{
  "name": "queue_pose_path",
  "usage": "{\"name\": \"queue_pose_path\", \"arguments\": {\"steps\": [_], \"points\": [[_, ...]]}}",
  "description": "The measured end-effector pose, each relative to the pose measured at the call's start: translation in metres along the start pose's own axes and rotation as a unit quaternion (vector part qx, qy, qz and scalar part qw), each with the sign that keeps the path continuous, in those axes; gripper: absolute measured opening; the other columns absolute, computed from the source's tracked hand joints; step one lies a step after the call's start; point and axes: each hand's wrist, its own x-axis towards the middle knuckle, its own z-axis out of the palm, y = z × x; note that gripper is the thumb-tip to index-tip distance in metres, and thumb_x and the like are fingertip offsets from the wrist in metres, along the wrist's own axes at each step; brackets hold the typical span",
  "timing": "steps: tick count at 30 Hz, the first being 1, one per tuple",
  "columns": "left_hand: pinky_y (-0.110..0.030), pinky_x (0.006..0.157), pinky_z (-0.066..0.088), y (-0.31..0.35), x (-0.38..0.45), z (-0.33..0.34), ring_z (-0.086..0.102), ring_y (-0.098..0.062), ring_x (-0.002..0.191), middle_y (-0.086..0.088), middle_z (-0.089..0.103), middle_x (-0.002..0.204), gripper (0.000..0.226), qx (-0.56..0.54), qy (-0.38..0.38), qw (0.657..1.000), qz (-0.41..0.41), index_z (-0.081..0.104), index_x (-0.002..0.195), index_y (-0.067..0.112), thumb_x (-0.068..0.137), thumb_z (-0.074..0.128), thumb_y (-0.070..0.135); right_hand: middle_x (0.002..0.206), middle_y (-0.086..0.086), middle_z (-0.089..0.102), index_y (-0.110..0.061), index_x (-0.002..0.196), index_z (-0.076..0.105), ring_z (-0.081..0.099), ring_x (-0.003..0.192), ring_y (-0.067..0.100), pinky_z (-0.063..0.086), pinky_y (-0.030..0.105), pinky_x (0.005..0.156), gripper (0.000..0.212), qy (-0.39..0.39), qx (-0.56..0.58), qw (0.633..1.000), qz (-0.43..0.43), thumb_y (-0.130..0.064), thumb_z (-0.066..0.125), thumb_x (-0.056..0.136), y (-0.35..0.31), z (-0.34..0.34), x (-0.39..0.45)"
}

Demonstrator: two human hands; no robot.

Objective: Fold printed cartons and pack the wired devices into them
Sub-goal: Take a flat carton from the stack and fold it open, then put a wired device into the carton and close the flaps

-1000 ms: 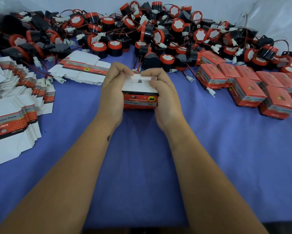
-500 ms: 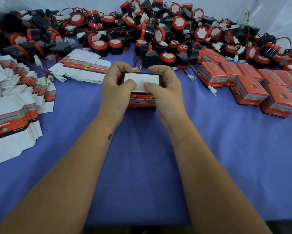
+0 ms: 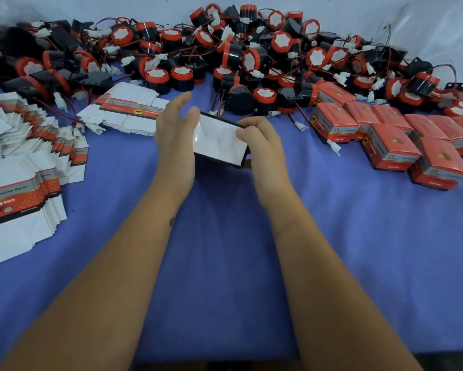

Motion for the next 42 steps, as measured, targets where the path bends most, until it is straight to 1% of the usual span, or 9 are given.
{"name": "queue_pose_path", "arguments": {"steps": [6, 11, 14, 19, 24, 30, 34, 38, 42], "points": [[-0.035, 0.095, 0.05, -0.007, 0.0, -0.006, 0.057, -0.015, 0.121, 0.001, 0.055, 0.139, 0.077, -0.014, -0.06, 0.996, -0.062, 0.041, 0.147, 0.025, 0.08, 0.047, 0.061, 0.12, -0.001, 0.042, -0.009, 0.11, 0.05, 0.043, 0.102, 0.008, 0.04, 0.013, 0.075, 0.039, 0.017, -0.204, 0.96, -0.19, -0.008, 0.066, 0.074, 0.009, 0.001, -0.002], [-0.024, 0.069, 0.055, -0.01, 0.007, -0.011, 0.071, -0.007, 0.089, 0.008, 0.074, 0.098, 0.045, -0.045, 0.022, 0.997, -0.053, 0.067, 0.11, 0.021, 0.072, 0.068, 0.046, 0.154, -0.003, 0.019, -0.02, 0.141, 0.038, 0.038, 0.129, 0.004, 0.043, 0.007, 0.079, 0.067, -0.017, -0.228, 0.947, -0.226, -0.017, 0.065, 0.079, 0.016, 0.002, -0.002], [-0.03, 0.083, 0.057, -0.015, 0.011, -0.015, 0.069, -0.013, 0.1, 0.001, 0.07, 0.107, 0.051, -0.074, 0.079, 0.992, -0.069, 0.059, 0.11, 0.023, 0.066, 0.077, 0.042, 0.155, -0.01, 0.01, -0.034, 0.147, 0.026, 0.047, 0.119, 0.008, 0.047, 0.007, 0.071, 0.073, 0.01, -0.186, 0.965, -0.184, -0.019, 0.062, 0.086, 0.018, 0.002, -0.007], [-0.029, 0.088, 0.055, -0.018, 0.018, -0.012, 0.066, -0.011, 0.101, -0.002, 0.065, 0.116, 0.052, -0.086, 0.131, 0.982, -0.101, 0.045, 0.112, 0.025, 0.077, 0.083, 0.023, 0.146, -0.007, 0.019, -0.029, 0.145, 0.033, 0.048, 0.078, -0.022, 0.049, 0.016, 0.057, 0.058, 0.076, -0.168, 0.981, -0.066, -0.014, 0.056, 0.094, 0.003, -0.027, 0.014], [-0.034, 0.1, 0.052, -0.005, 0.051, 0.008, 0.063, -0.012, 0.109, -0.006, 0.061, 0.126, 0.051, -0.215, 0.166, 0.956, -0.11, 0.043, 0.121, 0.013, 0.085, 0.077, 0.025, 0.156, -0.001, 0.023, -0.024, 0.149, 0.03, 0.033, 0.138, 0.018, 0.034, 0.034, 0.108, 0.055, 0.11, -0.025, 0.993, 0.03, -0.032, 0.052, 0.099, -0.02, -0.068, 0.081], [-0.028, 0.09, 0.054, -0.02, 0.065, 0.022, 0.063, -0.008, 0.101, -0.004, 0.062, 0.121, 0.046, -0.21, 0.175, 0.958, -0.09, 0.042, 0.121, 0.011, 0.089, 0.073, 0.023, 0.13, 0.0, 0.058, -0.016, 0.145, 0.045, 0.059, 0.108, 0.013, 0.05, 0.03, 0.089, 0.051, 0.121, 0.042, 0.981, 0.147, -0.046, 0.037, 0.104, 0.01, -0.102, 0.146], [-0.016, 0.077, 0.052, -0.025, 0.064, 0.018, 0.068, -0.002, 0.096, 0.003, 0.064, 0.115, 0.04, -0.237, 0.206, 0.946, -0.079, 0.04, 0.113, 0.02, 0.09, 0.072, 0.025, 0.14, 0.009, 0.054, -0.012, 0.142, 0.048, 0.055, 0.125, 0.025, 0.045, 0.042, 0.106, 0.058, 0.112, 0.011, 0.978, 0.173, -0.051, 0.033, 0.103, 0.022, -0.116, 0.196], [-0.017, 0.079, 0.055, -0.025, 0.059, 0.013, 0.068, -0.007, 0.107, -0.001, 0.064, 0.125, 0.043, -0.266, 0.212, 0.935, -0.1, 0.042, 0.122, 0.015, 0.091, 0.07, 0.026, 0.162, 0.009, 0.014, -0.008, 0.155, 0.017, 0.03, 0.142, 0.031, 0.033, 0.043, 0.111, 0.073, 0.264, -0.085, 0.95, 0.145, -0.049, 0.042, 0.099, 0.024, -0.109, 0.235], [-0.019, 0.084, 0.055, -0.025, 0.062, 0.014, 0.068, -0.007, 0.107, 0.003, 0.065, 0.122, 0.037, -0.274, 0.224, 0.929, -0.109, 0.046, 0.118, 0.018, 0.091, 0.069, 0.028, 0.15, 0.009, 0.041, -0.021, 0.151, 0.032, 0.047, 0.132, 0.031, 0.043, 0.049, 0.107, 0.072, 0.27, 0.076, 0.95, 0.139, -0.055, 0.054, 0.092, 0.032, -0.129, 0.262]]}}
